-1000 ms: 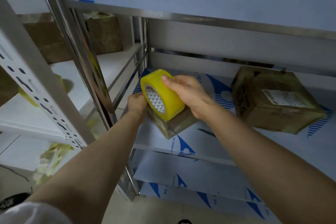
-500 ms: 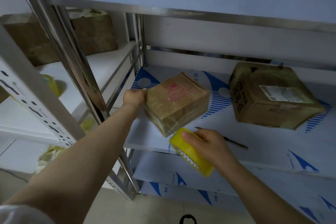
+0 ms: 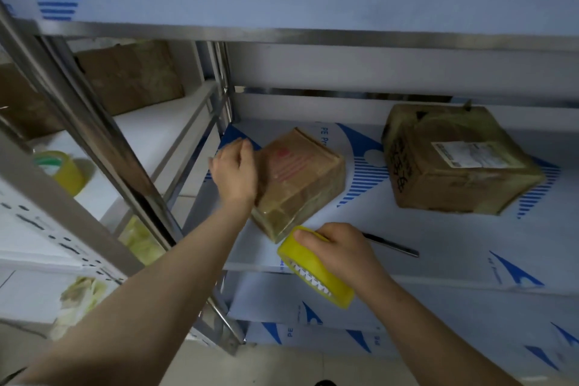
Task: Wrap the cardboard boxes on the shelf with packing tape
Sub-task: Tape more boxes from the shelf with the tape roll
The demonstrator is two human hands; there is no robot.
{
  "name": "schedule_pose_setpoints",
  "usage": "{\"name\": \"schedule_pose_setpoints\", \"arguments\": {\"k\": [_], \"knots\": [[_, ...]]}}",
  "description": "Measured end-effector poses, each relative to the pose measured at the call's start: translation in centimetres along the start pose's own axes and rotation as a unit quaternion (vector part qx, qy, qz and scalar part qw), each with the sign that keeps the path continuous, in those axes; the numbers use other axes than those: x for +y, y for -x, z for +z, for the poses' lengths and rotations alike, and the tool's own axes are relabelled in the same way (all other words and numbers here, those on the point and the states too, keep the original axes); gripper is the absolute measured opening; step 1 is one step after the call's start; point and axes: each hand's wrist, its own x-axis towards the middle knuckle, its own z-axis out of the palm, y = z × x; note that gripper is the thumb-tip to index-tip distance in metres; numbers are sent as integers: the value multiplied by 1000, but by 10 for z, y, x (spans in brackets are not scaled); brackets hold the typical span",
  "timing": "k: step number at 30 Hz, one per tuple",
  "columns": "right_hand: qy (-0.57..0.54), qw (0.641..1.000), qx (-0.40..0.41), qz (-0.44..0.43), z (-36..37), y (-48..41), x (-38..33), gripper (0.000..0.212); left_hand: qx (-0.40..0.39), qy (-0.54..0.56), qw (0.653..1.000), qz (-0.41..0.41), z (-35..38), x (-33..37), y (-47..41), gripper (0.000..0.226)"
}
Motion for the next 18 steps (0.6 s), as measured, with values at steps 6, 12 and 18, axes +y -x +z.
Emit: {"name": "schedule_pose_setpoints", "arguments": {"k": [6,12,18], "knots": [[11,1000,-11,11,-3,-6,-7,54,-91,-19,975,202,-1,-25,26,52],[40,998,-25,32,-6,-16,-14,52,2,-17,964,264,11,-56,45,50],[81,994,-56,38,-5,-28,-24,47,-10,39,970,238,9,-53,41,43]]}}
